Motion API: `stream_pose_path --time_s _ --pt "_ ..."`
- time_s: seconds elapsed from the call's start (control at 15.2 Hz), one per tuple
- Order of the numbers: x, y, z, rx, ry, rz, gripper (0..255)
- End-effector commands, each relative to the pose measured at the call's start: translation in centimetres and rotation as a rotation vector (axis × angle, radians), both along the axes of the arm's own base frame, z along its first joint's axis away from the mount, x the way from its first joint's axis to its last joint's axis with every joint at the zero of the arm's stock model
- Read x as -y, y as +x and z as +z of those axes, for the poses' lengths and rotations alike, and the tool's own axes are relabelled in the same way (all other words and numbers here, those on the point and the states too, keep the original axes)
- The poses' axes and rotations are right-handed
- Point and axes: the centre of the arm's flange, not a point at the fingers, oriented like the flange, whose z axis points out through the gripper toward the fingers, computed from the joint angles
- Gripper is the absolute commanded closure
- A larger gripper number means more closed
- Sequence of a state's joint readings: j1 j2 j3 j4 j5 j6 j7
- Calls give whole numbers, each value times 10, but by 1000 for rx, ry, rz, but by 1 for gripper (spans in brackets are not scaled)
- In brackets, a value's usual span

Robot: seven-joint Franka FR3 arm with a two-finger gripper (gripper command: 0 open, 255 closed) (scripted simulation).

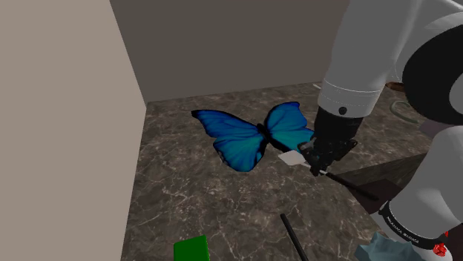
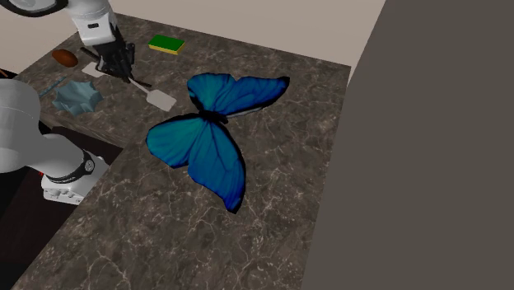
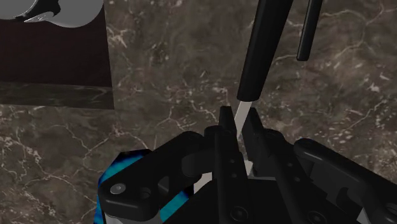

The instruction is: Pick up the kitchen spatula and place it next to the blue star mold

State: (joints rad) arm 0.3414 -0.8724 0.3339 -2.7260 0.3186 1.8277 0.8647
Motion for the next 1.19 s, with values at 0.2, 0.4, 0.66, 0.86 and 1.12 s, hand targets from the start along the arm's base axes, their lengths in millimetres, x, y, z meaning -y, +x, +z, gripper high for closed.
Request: stream_pose_path --time_s 0.2,0.4,0.66,0.86,1.12 --pt "1 -1 -26 1 0 0 255" --pt "1 -1 -42 1 0 0 255" --pt "1 -1 -63 1 0 0 255" --pt "1 -1 -79 1 0 0 255" --pt "1 -1 -97 1 0 0 255"
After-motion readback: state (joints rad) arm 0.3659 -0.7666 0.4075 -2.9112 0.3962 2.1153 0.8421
